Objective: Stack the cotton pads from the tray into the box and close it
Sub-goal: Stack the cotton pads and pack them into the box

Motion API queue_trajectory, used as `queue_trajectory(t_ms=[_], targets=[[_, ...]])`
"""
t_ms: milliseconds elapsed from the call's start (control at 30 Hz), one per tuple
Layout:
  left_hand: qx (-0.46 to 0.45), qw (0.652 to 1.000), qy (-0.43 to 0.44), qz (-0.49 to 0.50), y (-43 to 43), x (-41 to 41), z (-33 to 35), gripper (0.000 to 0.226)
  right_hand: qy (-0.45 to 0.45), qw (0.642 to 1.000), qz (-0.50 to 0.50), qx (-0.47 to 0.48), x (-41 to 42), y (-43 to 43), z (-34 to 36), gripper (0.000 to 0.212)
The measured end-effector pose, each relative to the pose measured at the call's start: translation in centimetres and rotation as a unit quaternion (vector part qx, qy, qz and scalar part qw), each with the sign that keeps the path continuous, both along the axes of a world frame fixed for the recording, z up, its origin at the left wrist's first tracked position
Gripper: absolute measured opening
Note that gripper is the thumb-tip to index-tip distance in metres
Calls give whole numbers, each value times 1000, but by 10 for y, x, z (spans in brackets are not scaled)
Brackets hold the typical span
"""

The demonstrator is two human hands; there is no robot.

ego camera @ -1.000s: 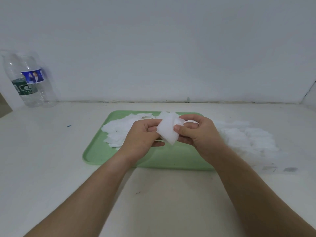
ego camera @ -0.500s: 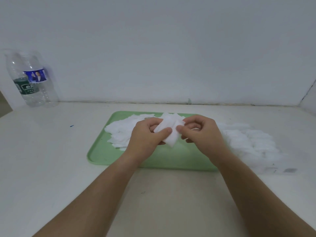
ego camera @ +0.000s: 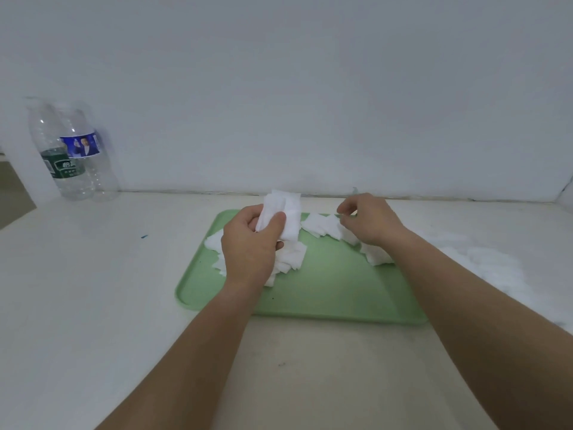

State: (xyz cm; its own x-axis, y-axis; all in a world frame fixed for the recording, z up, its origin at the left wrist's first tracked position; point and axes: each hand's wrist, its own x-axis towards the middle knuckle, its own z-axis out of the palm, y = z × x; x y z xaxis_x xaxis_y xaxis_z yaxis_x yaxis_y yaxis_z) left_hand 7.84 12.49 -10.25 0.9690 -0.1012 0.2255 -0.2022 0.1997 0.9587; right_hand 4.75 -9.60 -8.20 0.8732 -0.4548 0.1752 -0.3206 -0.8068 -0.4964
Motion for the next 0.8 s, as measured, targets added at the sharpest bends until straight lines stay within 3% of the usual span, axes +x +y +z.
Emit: queue_trajectory(t_ms=[167, 367, 500, 633, 700, 800], targets=[[6, 1000, -14, -1, -4, -2, -1, 12, 88, 996, 27, 0, 23, -4, -3, 62], [7, 1000, -27, -5, -6, -4, 2, 9, 97, 995, 31, 3, 29, -10, -11, 66], [8, 999, -31, -6, -5, -4, 2, 8, 29, 999, 33, 6, 21, -8, -8, 53], [8, 1000, -26, -9, -3, -4, 2, 9, -82, 994, 28, 72, -2, 4, 0, 37], [8, 1000, -21, -11, -3, -5, 2, 9, -154, 977, 30, 148, -21, 14, 7, 32], [19, 1000, -14, -15, -4, -7, 2, 11, -229, 919, 71, 314, -47, 32, 17, 32]])
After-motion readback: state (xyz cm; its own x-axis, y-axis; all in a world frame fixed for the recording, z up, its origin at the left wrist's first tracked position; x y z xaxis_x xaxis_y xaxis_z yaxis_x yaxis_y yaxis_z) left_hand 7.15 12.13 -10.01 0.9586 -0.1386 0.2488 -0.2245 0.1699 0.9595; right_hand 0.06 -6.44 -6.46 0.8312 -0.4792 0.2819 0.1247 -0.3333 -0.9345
